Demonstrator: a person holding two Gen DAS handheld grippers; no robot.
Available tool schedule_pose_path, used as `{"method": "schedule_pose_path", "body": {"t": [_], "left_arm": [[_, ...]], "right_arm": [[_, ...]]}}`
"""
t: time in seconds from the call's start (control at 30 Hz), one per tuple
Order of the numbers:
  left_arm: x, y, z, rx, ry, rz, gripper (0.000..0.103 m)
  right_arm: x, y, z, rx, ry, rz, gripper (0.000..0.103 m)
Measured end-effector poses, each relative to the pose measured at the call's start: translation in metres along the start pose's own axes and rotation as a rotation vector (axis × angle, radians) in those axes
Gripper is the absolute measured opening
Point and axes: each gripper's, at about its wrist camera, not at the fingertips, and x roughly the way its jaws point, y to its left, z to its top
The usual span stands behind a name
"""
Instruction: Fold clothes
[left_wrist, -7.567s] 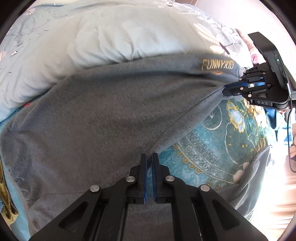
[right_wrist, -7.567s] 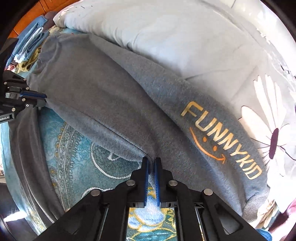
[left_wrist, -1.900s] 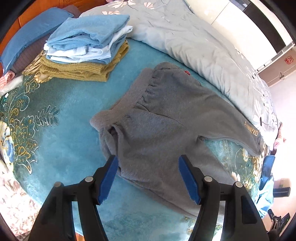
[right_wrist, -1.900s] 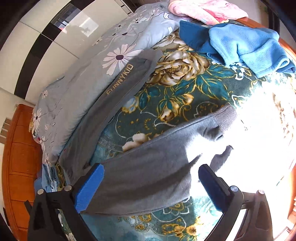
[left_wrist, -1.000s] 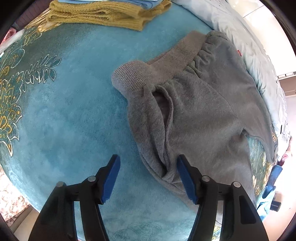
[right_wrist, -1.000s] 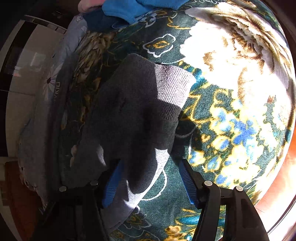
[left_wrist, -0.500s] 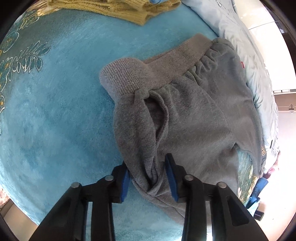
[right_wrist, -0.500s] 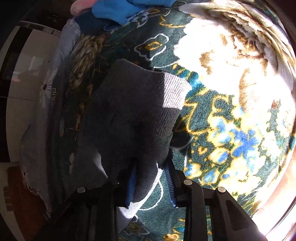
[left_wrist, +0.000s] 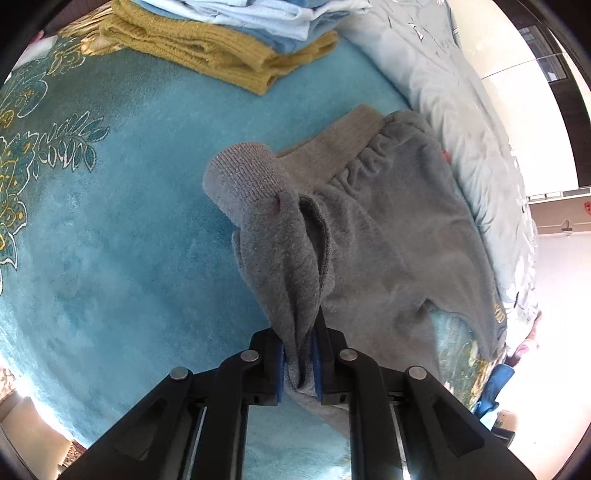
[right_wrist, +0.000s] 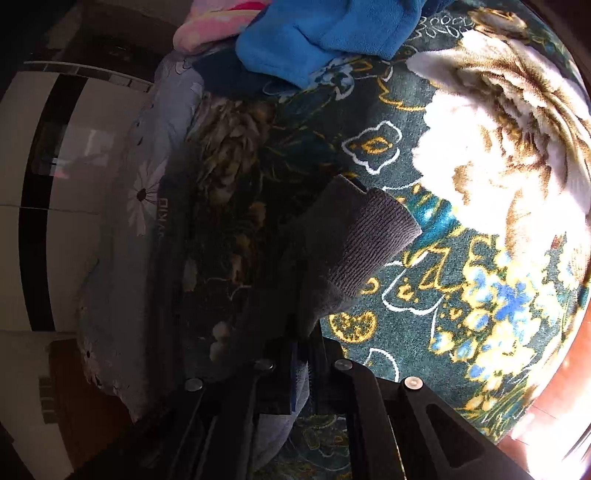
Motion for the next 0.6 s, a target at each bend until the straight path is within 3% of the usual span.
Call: {"method": "schedule_pose_path", "body": {"t": [0.13,0.33,0.6], "left_arm": [[-0.024,-0.026,0.028,0.003,-0.025,-0.053,0.012],[-0.029,-0.091,0.063,-0.005,-0.043,-0.100,0.012],[-0.001,-0.149,0.108,0.001,-0.064,-0.080,0.013]], "right_arm": [[-0.004,0.043,0.020,-0.047,-0.007,0.022,0.004],[-0.005,0.110,0.055,-0.125,-0.021,0.044,0.004],[0.058,0.175,0.115,-0.135,-0.013,0.015,0.004]]}}
